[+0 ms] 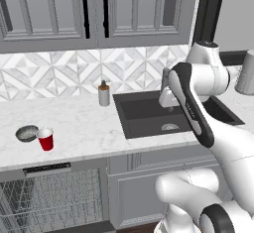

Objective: Pick up the cup and bowl from the counter, place them in the dishwasher, and close the dishwasher door.

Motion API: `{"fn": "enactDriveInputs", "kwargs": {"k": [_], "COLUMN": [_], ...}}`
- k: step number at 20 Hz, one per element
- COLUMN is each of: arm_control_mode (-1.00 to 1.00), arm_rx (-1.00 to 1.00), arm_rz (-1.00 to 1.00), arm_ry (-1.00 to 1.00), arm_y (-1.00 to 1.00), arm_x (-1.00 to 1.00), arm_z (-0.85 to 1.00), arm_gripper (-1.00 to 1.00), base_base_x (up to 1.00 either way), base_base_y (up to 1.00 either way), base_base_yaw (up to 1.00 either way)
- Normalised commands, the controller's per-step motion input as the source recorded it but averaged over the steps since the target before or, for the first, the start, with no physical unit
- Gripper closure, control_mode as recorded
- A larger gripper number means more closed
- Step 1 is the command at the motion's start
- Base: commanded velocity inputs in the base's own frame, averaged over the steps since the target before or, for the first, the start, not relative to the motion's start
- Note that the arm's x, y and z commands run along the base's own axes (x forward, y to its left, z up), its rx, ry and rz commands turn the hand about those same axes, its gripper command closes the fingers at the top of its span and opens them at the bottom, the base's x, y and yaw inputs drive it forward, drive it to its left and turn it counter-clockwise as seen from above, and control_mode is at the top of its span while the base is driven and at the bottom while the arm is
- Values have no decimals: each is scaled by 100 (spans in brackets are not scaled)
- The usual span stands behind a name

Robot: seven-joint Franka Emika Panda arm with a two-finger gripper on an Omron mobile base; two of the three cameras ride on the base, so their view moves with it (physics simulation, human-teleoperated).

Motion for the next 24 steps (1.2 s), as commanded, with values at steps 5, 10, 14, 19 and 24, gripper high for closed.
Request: {"fn": "enactDriveInputs", "kwargs": {"k": [5,10,14,19,24], "arm_control_mode": [-100,-100,-100,-100,-100], "arm_rx": [0,0,0,0,0], "arm_rz": [33,14,1,0,1], "arm_ry": [0,1,3,3,5], "arm_y": [0,0,0,-1,0], "arm_x": [-39,-1,12,12,1], "arm_z": [-34,-2,0,0,0], "arm_gripper": [-100,-100,-100,-100,-100], "base_base_x": [0,0,0,0,0], "base_base_y": [0,0,0,0,0], "base_base_yaw": [0,0,0,0,0]}}
